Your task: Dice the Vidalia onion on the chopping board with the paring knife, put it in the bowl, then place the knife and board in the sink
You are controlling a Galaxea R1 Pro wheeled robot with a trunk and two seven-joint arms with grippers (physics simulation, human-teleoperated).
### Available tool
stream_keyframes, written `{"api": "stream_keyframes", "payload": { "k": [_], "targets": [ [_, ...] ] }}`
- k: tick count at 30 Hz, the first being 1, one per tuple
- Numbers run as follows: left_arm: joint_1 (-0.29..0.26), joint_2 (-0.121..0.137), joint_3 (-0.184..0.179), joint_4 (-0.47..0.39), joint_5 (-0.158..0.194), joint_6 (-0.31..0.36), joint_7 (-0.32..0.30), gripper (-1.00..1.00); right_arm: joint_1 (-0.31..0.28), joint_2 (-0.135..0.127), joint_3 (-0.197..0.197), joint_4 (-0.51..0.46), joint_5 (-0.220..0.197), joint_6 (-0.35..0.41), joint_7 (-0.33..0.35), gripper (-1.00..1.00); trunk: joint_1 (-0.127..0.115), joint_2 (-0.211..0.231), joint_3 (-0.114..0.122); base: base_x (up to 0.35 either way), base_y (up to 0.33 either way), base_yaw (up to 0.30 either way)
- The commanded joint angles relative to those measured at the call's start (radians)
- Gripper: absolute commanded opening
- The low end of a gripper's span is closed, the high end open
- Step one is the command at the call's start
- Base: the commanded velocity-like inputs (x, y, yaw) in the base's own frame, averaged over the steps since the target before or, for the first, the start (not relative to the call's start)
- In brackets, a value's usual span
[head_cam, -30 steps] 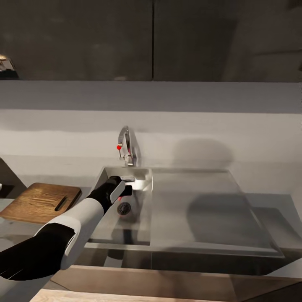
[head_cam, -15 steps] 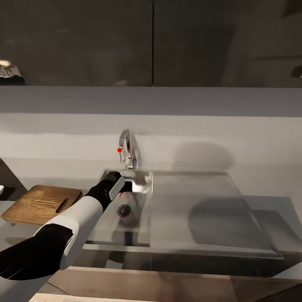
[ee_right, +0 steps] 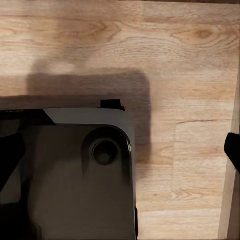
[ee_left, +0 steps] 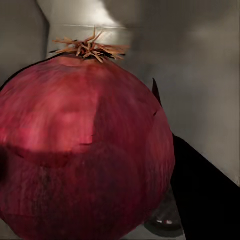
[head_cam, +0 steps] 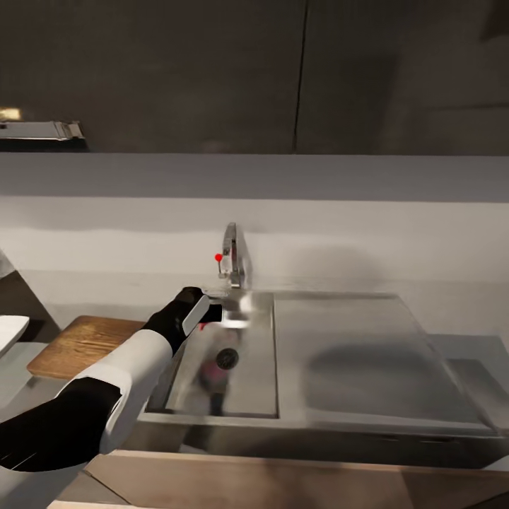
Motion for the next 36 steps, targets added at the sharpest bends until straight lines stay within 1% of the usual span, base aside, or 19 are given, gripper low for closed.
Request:
{"api": "stream_keyframes", "payload": {
  "k": [1,11,14,19,30,33,34,36],
  "targets": [
    [-0.001,0.001,-0.007,-0.001,0.009,0.003,0.007,-1.00,-0.001,0.000,0.008,0.001,-0.010,-0.004,-0.002,1.00,0.000,-0.001,0.000,0.000,0.286,0.000],
    [-0.001,0.002,-0.006,-0.003,0.009,0.005,0.006,-1.00,-0.001,0.000,0.008,0.001,-0.010,-0.004,-0.003,1.00,0.000,-0.001,0.016,0.000,0.289,0.000],
    [-0.001,0.000,-0.006,-0.004,0.009,0.005,0.007,-1.00,-0.001,0.000,0.008,0.001,-0.010,-0.004,-0.003,1.00,0.000,-0.001,0.021,-0.021,0.185,0.000],
    [-0.001,0.000,-0.004,-0.004,0.009,0.005,0.007,-1.00,-0.001,0.000,0.008,0.001,-0.010,-0.004,-0.003,1.00,0.000,-0.001,0.029,-0.091,0.031,0.000],
    [-0.001,0.001,-0.003,-0.006,0.009,0.005,0.008,-1.00,-0.001,0.000,0.008,0.001,-0.010,-0.004,-0.003,1.00,0.000,-0.001,0.046,-0.009,0.003,0.000],
    [-0.001,0.002,-0.005,-0.030,0.009,0.007,0.007,-1.00,-0.001,0.000,0.008,0.001,-0.010,-0.004,-0.003,1.00,0.000,-0.001,0.051,0.000,0.079,0.000],
    [-0.001,0.002,-0.006,-0.053,0.009,0.028,0.007,-1.00,-0.001,0.000,0.008,0.001,-0.010,-0.004,-0.003,1.00,0.000,-0.001,0.053,0.000,0.186,0.000],
    [-0.001,0.002,-0.006,-0.066,0.009,0.064,0.007,-1.00,-0.001,0.000,0.008,0.001,-0.010,-0.004,-0.003,1.00,0.000,-0.001,0.056,0.000,0.224,0.000]
  ]
}}
